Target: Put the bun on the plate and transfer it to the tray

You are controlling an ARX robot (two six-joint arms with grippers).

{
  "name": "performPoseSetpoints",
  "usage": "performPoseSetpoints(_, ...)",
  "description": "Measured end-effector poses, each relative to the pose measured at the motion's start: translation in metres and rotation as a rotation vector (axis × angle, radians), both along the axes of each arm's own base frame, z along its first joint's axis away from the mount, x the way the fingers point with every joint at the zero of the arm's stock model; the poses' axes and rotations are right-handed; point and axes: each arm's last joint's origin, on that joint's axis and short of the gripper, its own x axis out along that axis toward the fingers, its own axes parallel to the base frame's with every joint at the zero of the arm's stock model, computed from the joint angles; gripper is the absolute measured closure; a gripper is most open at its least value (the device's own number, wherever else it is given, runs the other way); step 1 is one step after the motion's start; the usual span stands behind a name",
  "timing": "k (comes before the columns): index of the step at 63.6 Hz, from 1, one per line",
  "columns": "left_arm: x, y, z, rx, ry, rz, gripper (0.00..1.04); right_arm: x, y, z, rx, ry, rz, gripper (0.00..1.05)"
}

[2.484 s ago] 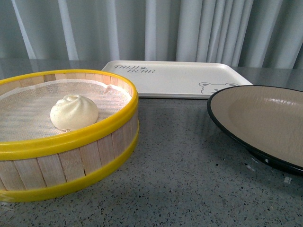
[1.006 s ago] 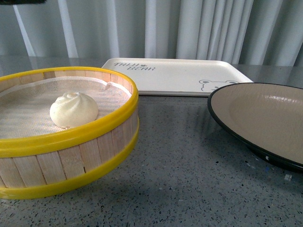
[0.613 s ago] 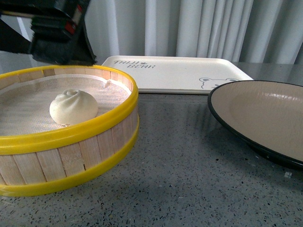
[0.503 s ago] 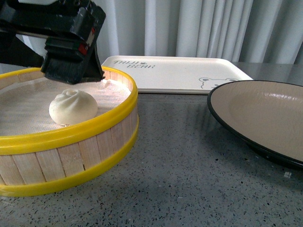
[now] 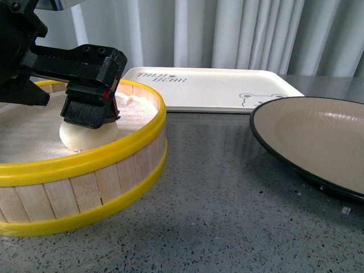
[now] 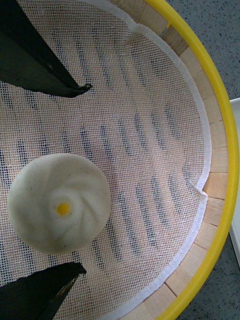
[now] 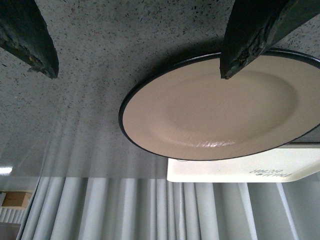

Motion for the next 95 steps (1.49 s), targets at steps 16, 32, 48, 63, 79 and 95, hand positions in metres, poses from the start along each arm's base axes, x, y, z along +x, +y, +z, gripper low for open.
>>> performPoseSetpoints(16, 0.002, -0.003, -0.002, 0.001, 0.012, -0.001, 0.07, 0.000, 0.000, 0.000, 0.000, 0.000, 0.000, 0.09)
performPoseSetpoints(32, 0.003, -0.005, -0.005, 0.008, 0.021, -0.006, 0.08, 0.000, 0.000, 0.000, 0.000, 0.000, 0.000, 0.09)
performPoseSetpoints(48, 0.003, -0.007, -0.006, 0.002, 0.025, -0.009, 0.54, 0.000, 0.000, 0.000, 0.000, 0.000, 0.000, 0.09)
performPoseSetpoints(63, 0.002, -0.008, -0.006, -0.034, 0.044, -0.008, 0.94, 0.000, 0.000, 0.000, 0.000, 0.000, 0.000, 0.09)
performPoseSetpoints(79, 0.002, -0.008, 0.003, -0.053, 0.043, -0.012, 1.01, 0.000, 0.000, 0.000, 0.000, 0.000, 0.000, 0.09)
performPoseSetpoints(95, 0.003, -0.006, 0.030, -0.089, -0.002, -0.014, 1.01, 0.000, 0.000, 0.000, 0.000, 0.000, 0.000, 0.09)
